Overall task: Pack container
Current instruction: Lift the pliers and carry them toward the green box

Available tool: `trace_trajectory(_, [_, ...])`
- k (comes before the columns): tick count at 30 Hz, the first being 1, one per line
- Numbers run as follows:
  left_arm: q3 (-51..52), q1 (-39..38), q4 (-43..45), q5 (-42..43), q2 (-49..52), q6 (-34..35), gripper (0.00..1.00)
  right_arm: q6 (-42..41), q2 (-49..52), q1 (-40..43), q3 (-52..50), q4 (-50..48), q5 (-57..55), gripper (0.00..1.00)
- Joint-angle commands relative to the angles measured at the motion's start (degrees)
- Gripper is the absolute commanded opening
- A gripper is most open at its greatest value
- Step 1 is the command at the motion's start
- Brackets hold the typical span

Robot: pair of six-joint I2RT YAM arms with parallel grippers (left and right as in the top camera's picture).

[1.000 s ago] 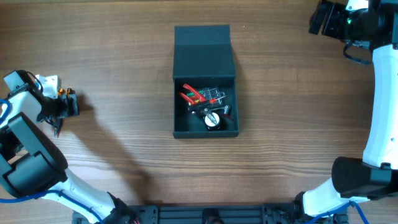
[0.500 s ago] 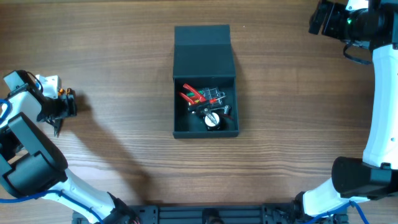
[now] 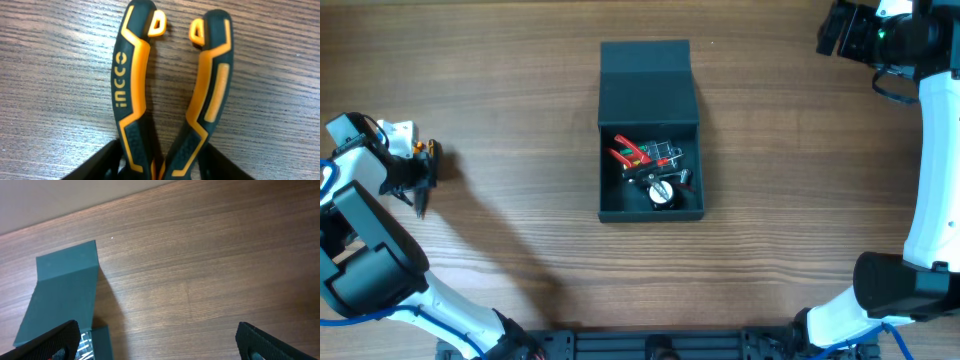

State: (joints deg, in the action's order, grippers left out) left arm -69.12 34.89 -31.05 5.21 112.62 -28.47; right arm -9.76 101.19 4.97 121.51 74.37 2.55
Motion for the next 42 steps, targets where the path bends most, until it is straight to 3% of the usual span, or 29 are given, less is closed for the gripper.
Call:
trace_trajectory(1, [1.2, 0.2, 0.0, -4.3, 1.8, -1.1, 0.48, 0.6, 0.7, 0.0, -0.1, 0.1, 0.3, 1.0])
trace_trajectory(7, [1.2, 0.2, 0.0, -4.3, 1.8, -1.1, 0.46, 0.6, 0.7, 0.0, -0.1, 0.2, 0.3, 1.0])
trace_trajectory(16, [1.2, 0.2, 0.0, -4.2, 1.7, 0.4, 0.26, 0.6, 0.7, 0.0, -0.1, 0.2, 0.3, 1.0])
trace_trajectory(25, [1.2, -0.9, 0.0, -4.2, -0.5, 0.7, 0.2, 0.7, 0.7, 0.0, -0.1, 0.2, 0.3, 1.0])
trace_trajectory(29, [1.2, -2.1, -0.1, -4.2, -2.8, 2.4, 0.04, 0.7, 0.7, 0.0, -0.1, 0.2, 0.3, 1.0])
trace_trajectory(37, [-0.6, -6.0, -5.5, -4.0, -8.6, 5.2, 0.04, 0.8, 0.7, 0.0, -0.1, -0.1, 0.3, 1.0])
trace_trajectory(42, [-6.6, -9.3, -15.4, 0.1, -11.7, 10.1, 0.04, 0.8, 0.7, 0.0, -0.1, -0.2, 0.3, 1.0])
